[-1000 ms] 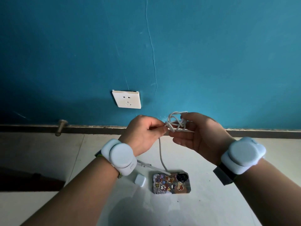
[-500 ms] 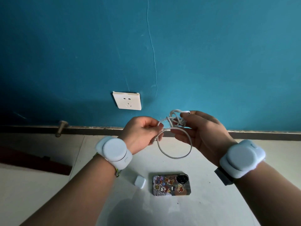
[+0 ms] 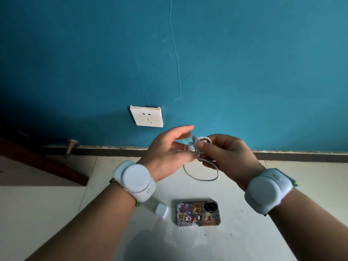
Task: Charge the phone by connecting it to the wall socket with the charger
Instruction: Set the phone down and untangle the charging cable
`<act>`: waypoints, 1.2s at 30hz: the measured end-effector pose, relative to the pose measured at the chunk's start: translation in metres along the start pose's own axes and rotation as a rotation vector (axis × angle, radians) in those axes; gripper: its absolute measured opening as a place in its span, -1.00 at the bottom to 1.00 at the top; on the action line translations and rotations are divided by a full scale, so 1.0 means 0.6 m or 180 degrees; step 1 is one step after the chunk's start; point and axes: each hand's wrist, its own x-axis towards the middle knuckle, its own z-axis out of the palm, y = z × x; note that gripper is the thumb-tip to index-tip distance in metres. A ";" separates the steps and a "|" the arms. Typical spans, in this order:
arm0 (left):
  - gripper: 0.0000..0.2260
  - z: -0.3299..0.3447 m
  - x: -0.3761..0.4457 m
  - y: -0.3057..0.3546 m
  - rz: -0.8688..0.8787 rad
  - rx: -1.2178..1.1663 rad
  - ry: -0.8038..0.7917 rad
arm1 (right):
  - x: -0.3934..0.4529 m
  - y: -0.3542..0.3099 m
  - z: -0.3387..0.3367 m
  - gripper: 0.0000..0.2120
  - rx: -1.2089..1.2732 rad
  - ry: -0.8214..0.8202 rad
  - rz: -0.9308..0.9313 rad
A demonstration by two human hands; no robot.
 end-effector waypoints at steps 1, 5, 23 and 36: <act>-0.32 0.004 -0.004 0.002 0.0104 -0.0041 -0.0144 | -0.002 0.002 0.002 -0.88 -0.0078 -0.0098 -0.0017; -0.59 0.011 -0.009 0.004 0.0604 0.0475 -0.0046 | -0.007 0.001 0.008 -0.87 -0.0236 -0.0378 0.0040; -0.82 -0.005 0.006 -0.018 -0.0020 0.0514 0.0097 | -0.010 0.008 -0.015 -0.84 -0.2088 0.0515 -0.1296; -0.87 -0.006 0.006 -0.024 -0.0238 0.0746 0.0004 | 0.004 0.010 -0.019 -0.90 -0.1580 0.0780 -0.0641</act>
